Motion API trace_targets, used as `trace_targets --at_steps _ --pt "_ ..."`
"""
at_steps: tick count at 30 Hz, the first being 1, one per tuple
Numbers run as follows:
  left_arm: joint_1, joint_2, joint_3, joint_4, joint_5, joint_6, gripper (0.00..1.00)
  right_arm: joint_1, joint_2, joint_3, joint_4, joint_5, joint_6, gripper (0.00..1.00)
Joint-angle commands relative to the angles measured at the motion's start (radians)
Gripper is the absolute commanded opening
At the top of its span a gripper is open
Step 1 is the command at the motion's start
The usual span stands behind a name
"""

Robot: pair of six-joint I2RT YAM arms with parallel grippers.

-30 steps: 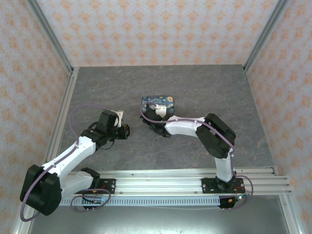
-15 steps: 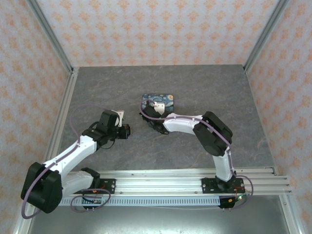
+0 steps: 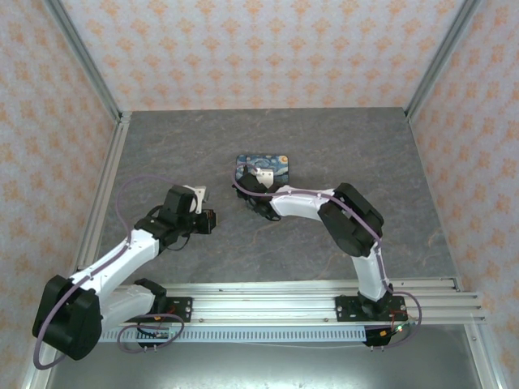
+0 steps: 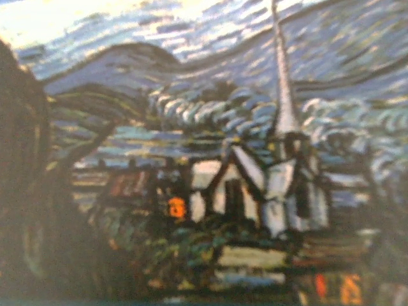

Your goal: Unlock a padlock with a key

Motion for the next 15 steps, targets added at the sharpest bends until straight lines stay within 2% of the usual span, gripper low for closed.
trace_targets --at_steps 1,6,11,15 --pt "-0.001 -0.025 -0.012 -0.005 0.003 0.024 0.00 -0.007 0.018 0.033 -0.032 0.012 -0.013 0.40" --pt "-0.001 -0.031 -0.018 -0.009 0.006 0.025 0.00 -0.009 0.028 0.039 -0.034 0.008 -0.012 0.39" --pt "-0.001 -0.044 -0.028 -0.011 0.009 0.022 0.00 -0.013 0.026 0.040 -0.032 0.008 -0.012 0.32" --pt "-0.001 -0.054 -0.029 -0.014 0.010 0.024 0.00 -0.014 0.016 0.042 -0.037 0.020 -0.012 0.36"
